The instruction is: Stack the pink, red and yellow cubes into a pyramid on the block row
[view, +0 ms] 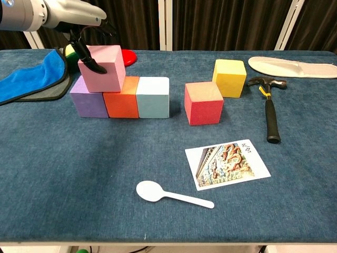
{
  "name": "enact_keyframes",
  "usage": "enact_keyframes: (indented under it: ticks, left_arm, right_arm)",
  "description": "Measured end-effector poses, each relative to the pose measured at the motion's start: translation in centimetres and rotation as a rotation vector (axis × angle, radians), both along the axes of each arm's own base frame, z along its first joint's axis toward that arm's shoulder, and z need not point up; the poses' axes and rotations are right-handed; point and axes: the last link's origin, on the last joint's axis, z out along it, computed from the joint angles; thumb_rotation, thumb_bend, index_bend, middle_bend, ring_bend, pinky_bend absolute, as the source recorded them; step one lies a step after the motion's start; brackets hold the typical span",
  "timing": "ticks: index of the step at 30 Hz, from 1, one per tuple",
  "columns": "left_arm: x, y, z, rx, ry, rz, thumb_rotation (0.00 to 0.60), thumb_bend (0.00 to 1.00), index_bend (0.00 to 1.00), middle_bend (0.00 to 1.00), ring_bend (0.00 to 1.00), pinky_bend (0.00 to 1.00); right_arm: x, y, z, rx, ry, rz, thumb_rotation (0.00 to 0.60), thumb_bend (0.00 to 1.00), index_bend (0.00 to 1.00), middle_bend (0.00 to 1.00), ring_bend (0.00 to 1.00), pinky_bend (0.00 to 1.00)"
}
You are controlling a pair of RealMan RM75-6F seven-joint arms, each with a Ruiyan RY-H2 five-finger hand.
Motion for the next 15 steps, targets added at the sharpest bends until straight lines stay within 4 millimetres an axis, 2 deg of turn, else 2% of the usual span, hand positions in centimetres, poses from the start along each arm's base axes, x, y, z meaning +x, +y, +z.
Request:
enact_keyframes:
  ticks: [15]
  left_arm:
    - [-0.18, -0.1, -0.39, -0.016, 0.015, 0.001, 0.45, 0.16, 0.29, 0.25, 0.24, 0.28]
  right_arm:
    - [0.04, -0.04, -0.03, 0.002, 0.0, 0.001, 0.6, 0.06, 0.0, 0.07, 0.0, 0.04]
